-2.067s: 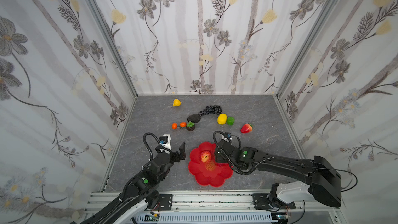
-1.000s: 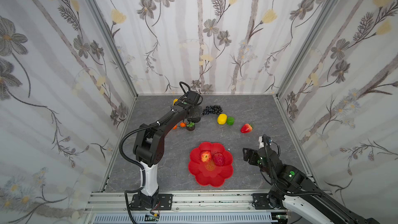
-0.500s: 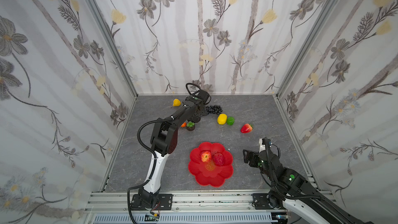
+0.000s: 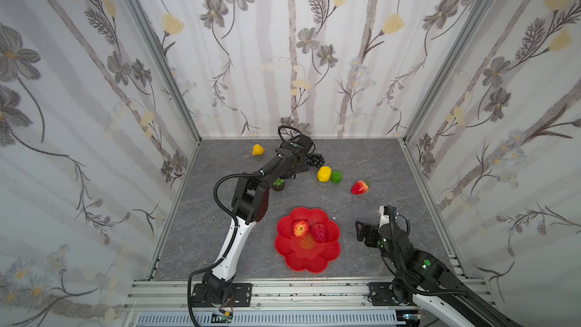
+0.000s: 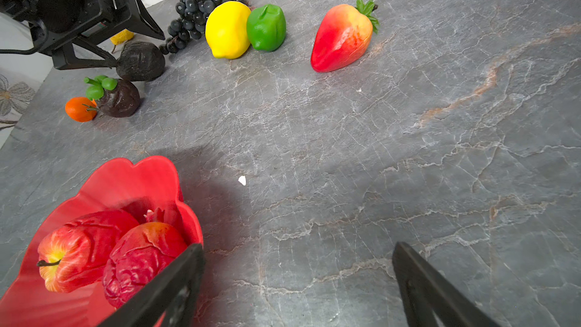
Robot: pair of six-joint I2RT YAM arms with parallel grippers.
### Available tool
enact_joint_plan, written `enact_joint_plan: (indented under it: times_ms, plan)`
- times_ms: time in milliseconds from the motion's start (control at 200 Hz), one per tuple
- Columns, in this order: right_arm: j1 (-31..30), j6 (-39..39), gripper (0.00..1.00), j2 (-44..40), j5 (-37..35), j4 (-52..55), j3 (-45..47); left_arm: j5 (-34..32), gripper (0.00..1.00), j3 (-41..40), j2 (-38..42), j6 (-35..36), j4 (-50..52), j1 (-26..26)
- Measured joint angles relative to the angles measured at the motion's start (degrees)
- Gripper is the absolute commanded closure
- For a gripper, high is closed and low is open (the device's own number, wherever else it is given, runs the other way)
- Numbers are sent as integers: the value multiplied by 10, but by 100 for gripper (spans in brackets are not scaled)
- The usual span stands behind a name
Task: Arrange fruit in a fruit bowl
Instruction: Pick up the fruit from the top-center of the table.
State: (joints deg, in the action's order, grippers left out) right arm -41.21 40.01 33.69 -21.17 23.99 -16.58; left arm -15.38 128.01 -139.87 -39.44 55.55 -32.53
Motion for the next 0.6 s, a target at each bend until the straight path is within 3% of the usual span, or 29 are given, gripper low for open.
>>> enact_joint_plan:
  times_ms: [440, 600]
  plan:
    - [0, 0, 6, -1, 1, -9, 3, -8, 10, 34, -33, -2, 23, 18]
    - [1, 0, 6, 8, 2, -11, 3, -2, 5, 45, -42, 1, 26, 19]
